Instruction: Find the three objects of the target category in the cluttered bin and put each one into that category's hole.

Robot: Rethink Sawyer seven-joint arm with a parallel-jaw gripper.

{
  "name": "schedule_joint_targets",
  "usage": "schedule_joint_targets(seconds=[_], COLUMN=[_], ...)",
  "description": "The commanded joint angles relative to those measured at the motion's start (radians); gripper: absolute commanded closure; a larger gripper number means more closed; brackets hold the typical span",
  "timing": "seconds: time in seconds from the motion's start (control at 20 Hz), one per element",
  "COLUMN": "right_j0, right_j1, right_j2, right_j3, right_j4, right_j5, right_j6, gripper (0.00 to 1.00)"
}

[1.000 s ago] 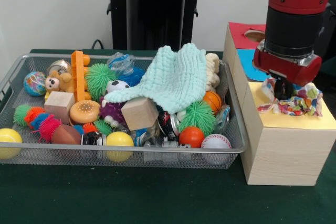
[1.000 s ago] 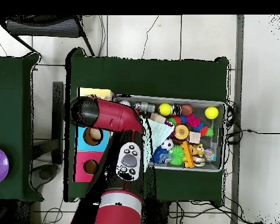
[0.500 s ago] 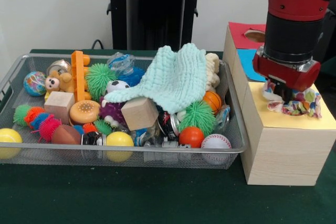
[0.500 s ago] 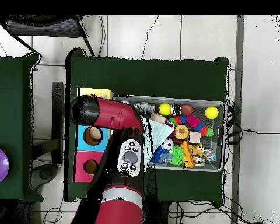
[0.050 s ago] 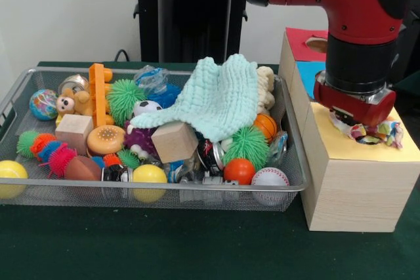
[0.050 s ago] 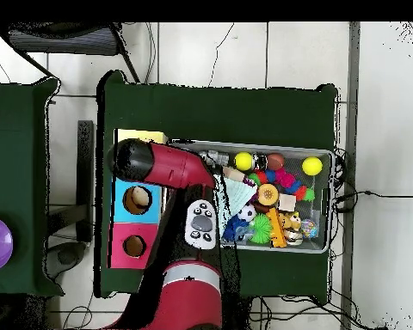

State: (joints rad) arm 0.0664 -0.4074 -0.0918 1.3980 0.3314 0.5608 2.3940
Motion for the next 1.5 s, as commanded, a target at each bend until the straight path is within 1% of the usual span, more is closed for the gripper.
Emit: schedule_joint_targets(seconds=[0.05, 0.2, 0.4, 0.5, 0.55, 0.75, 0.9, 0.95, 1.2, 1.35, 1.5], right_j0=[-0.056, -0.048, -0.018, -0.005, 0.007, 0.014, 0.004, 0.027, 0.05, 0.055, 0.068], right_j1=[0.129, 0.127, 0.12, 0.097, 0.071, -0.014, -0.057, -0.063, -0.082, -0.082, -0.075], right_j2=[0.101, 0.088, 0.052, 0.037, 0.021, 0.008, 0.02, -0.005, -0.03, -0.025, -0.034], right_j3=[0.11, 0.107, 0.12, 0.148, 0.164, 0.226, 0.256, 0.245, 0.227, 0.23, 0.236], right_j4=[-0.078, -0.084, -0.073, -0.066, -0.063, -0.06, -0.058, -0.061, -0.053, -0.038, -0.026], right_j5=[-0.008, 0.009, -0.023, -0.022, 0.009, 0.067, 0.007, -0.005, 0.042, 0.024, -0.022], right_j6=[-0.035, -0.017, 0.053, 0.079, 0.094, 0.087, 0.074, 0.099, 0.12, 0.126, 0.152], gripper=[1.0, 1.0, 1.0, 1.0, 1.0, 1.0, 1.0, 1.0, 1.0, 1.0, 1.0])
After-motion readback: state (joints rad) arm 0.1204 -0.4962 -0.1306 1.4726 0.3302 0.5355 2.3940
